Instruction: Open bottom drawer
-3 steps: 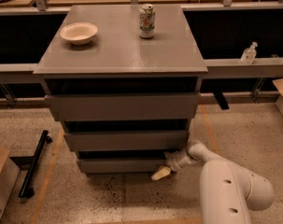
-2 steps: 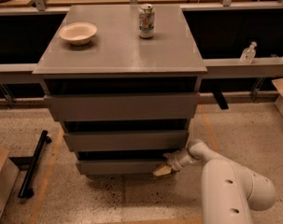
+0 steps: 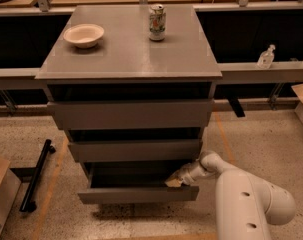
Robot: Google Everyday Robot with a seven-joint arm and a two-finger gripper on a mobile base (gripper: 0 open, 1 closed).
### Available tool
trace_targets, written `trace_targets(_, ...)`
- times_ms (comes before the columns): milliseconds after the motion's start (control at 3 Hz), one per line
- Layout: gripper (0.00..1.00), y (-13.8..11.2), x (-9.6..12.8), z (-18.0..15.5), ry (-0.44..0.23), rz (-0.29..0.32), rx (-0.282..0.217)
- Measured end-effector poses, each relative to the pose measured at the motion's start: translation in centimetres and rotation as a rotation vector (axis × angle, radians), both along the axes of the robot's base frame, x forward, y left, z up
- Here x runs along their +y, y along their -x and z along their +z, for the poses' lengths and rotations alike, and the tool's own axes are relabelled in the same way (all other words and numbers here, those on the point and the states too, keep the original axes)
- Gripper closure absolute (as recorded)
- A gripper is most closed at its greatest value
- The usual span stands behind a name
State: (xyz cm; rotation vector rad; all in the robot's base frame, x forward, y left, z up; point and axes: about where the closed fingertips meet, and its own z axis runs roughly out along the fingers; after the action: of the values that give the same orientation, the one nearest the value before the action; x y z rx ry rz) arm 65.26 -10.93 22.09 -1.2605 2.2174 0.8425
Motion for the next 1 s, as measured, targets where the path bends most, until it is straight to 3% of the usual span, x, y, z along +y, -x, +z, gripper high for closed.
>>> trace_targets(333,0.4,0.2,0.2,-0.2,-0.002,0.002,0.004)
trace_targets(667,0.08,2.1,1.2,-0.4,0.029,0.028,0.052)
trace_targets(1000,0.0,4.7,0.8,-2.0,0.043,-0.003,0.126)
